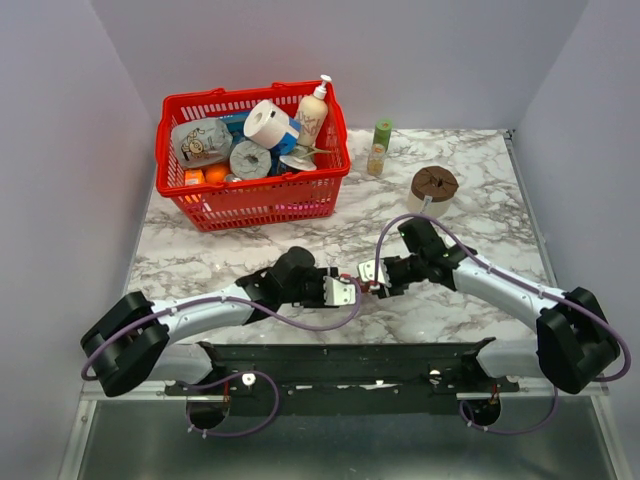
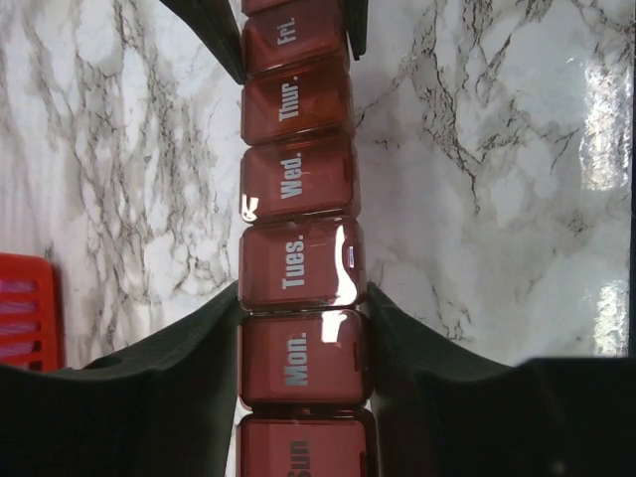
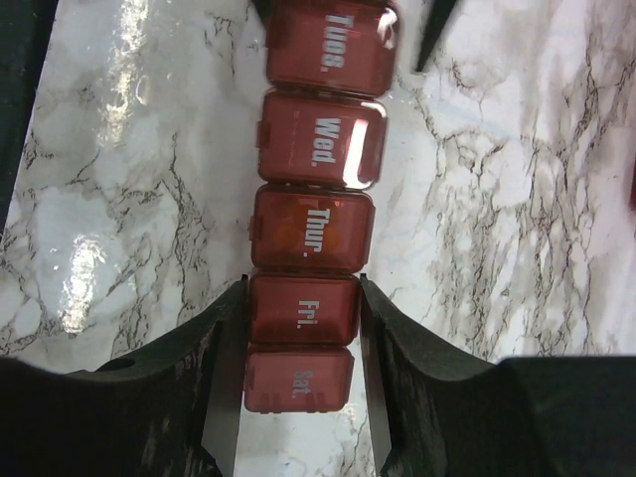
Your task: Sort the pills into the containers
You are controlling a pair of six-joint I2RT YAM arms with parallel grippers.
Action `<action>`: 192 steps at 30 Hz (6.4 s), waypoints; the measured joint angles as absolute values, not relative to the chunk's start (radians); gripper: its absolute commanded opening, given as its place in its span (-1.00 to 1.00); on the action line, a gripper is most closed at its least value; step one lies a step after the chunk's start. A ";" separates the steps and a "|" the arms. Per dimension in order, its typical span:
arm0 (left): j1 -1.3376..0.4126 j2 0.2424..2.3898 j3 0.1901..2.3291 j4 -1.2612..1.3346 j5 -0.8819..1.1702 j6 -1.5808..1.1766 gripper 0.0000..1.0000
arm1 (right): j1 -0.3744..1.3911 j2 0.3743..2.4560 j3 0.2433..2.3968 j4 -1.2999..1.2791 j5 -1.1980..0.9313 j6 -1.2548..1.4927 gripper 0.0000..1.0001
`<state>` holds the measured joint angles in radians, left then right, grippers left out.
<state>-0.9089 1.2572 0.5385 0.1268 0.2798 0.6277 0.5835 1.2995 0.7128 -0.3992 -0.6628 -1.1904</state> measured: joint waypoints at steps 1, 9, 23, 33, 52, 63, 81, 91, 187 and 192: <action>-0.909 1.264 0.549 0.113 0.281 0.628 -0.47 | 0.583 1.299 0.713 -0.398 -0.661 -1.190 -0.30; -0.909 1.277 0.576 0.062 0.279 0.631 -1.00 | 0.582 1.299 0.713 -0.414 -0.668 -1.186 -0.29; -0.909 1.229 0.565 0.035 0.252 0.678 -1.00 | 0.543 1.424 0.887 -0.608 -0.780 -1.151 -0.19; -0.909 1.223 0.556 0.027 0.247 0.686 -1.00 | 0.538 1.518 0.966 -0.710 -0.816 -1.109 -0.03; -0.896 1.196 0.540 0.062 0.259 0.672 -1.00 | 0.508 1.486 0.960 -0.690 -0.815 -1.030 0.30; -0.890 1.197 0.540 0.065 0.259 0.672 -1.00 | 0.485 1.422 0.947 -0.607 -0.788 -0.950 0.19; -0.890 1.299 0.569 0.057 0.260 0.653 -1.00 | 0.469 1.412 0.906 -0.343 -0.624 -0.673 0.06; -0.892 1.501 0.730 -0.003 0.177 0.630 -0.89 | 0.456 1.431 0.928 -0.346 -0.628 -0.588 0.11; -0.904 0.699 0.474 -0.083 -0.078 0.346 0.84 | 0.482 1.890 1.344 -0.664 -0.532 -0.445 -0.79; -0.904 0.715 0.474 -0.076 -0.078 0.342 0.84 | 0.480 1.897 1.361 -0.665 -0.533 -0.445 -0.73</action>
<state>-0.9043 0.7151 0.4744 -0.0765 -0.0776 0.3424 0.4801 1.8969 1.3605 -0.6651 -0.5335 -0.4450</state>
